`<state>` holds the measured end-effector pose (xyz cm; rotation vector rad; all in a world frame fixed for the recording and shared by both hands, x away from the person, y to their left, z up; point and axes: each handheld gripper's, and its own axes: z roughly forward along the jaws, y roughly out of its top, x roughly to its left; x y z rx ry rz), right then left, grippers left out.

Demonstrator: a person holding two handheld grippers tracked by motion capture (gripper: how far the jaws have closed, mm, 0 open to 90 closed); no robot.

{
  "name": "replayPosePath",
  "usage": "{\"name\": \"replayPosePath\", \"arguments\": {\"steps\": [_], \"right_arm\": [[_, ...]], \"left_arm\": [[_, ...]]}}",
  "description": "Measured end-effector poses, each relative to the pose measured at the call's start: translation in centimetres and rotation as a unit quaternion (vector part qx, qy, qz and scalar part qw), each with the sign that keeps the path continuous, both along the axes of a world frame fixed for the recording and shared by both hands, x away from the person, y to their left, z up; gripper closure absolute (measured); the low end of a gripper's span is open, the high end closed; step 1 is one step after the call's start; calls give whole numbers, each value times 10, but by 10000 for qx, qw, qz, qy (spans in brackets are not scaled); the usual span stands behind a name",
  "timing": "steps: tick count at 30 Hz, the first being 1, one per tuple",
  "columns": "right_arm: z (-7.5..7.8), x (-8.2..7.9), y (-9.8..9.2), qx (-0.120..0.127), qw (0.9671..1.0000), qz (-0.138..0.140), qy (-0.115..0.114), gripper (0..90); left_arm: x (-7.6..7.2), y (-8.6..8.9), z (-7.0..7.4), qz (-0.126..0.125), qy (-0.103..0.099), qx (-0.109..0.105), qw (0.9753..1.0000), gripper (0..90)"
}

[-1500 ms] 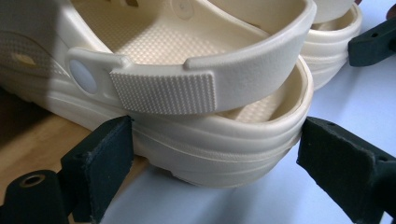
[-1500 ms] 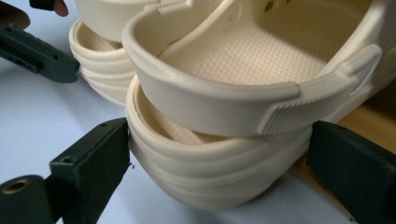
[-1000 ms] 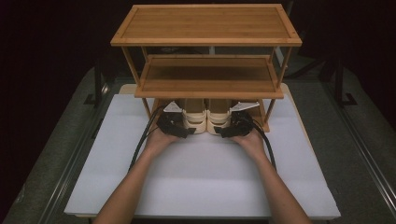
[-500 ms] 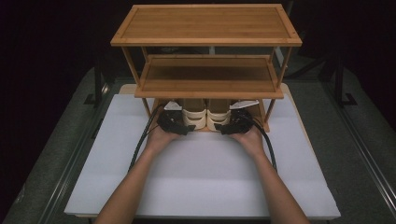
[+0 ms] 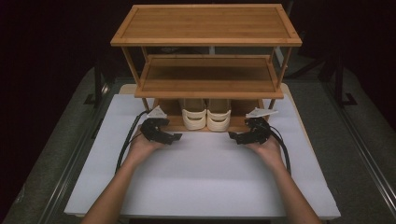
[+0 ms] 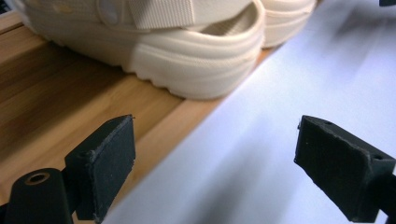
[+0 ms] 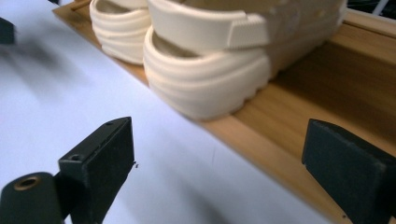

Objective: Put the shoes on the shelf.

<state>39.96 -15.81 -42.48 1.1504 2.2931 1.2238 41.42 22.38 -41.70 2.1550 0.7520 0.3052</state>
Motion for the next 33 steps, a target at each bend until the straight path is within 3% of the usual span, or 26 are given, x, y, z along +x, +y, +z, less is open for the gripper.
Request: {"name": "replayPosePath", "arguments": {"steps": [8, 14, 20, 26, 31, 33], "right_arm": [[-1, -37, -27, -65, 9999, -78, -3, 90], [-4, -65, -50, -157, 9997, -195, 21, 80], [-12, -93, -77, -186, 9990, -385, 158, 63], [-22, -114, -99, -388, 9962, -653, 432, 19], [-31, -128, -110, -688, 9930, -752, 602, 18], [-33, -131, -111, -631, 9939, -757, 504, 19]], "left_arm": [[-43, 29, 4, -53, -42, 180, 9998, 117], [-71, 55, 4, 73, -69, 281, 9996, 113], [-100, 86, -6, 344, 48, 439, 9984, 60], [-125, 112, -17, 553, 166, 608, 9965, 0], [-139, 124, -26, 677, 73, 818, 9943, 0], [-141, 127, -31, 680, 71, 744, 9949, 0]]}}
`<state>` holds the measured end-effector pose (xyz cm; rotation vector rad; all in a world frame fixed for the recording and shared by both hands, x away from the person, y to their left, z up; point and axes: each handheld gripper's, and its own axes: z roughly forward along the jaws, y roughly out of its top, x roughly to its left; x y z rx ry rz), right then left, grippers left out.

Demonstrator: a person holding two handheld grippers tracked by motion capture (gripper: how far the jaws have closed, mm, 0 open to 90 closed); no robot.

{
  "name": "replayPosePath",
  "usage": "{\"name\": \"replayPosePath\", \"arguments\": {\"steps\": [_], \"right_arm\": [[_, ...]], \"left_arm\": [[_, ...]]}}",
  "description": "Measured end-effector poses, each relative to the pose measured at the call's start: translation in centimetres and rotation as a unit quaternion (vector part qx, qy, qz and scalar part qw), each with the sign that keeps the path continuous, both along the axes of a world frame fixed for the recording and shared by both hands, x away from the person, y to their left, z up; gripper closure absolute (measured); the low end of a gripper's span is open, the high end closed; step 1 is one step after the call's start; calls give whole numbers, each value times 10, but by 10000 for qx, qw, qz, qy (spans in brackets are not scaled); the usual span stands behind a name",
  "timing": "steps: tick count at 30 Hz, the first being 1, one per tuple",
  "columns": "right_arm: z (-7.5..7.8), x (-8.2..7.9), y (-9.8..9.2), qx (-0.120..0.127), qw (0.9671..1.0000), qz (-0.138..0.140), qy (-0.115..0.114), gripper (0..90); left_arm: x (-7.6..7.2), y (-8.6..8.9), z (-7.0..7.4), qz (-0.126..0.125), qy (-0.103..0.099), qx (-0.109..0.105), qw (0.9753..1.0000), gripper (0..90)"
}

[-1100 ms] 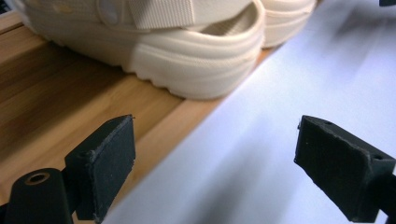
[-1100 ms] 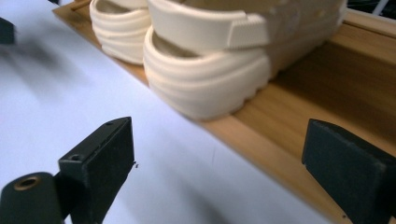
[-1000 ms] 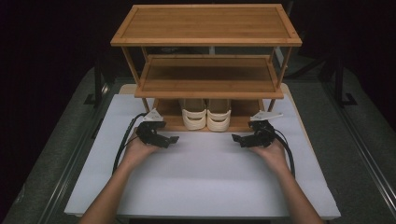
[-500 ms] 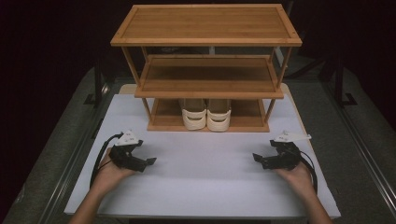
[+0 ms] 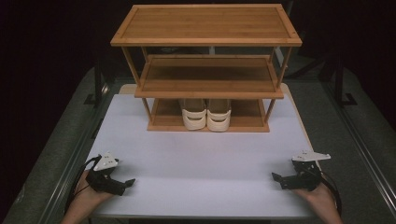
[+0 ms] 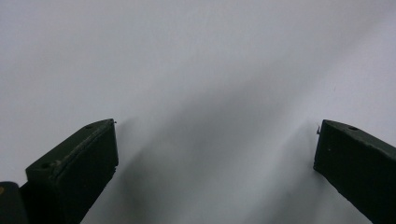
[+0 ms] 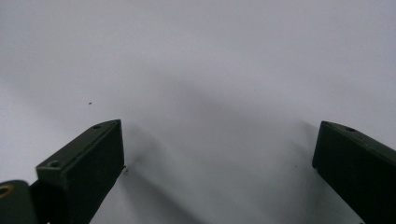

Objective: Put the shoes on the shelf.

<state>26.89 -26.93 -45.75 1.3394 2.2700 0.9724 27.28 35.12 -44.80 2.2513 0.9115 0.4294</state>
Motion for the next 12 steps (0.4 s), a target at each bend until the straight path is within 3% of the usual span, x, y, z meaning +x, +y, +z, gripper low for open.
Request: {"name": "replayPosePath", "arguments": {"steps": [3, 12], "right_arm": [[-1, -1, 5, -235, 9997, 6, -25, 17], [-1, -2, 4, -195, 9998, -14, -42, 17]], "left_arm": [[2, 2, -2, 7, 86, -106, 9999, 0], [2, 3, -2, 23, 111, -134, 9998, 0]]}}
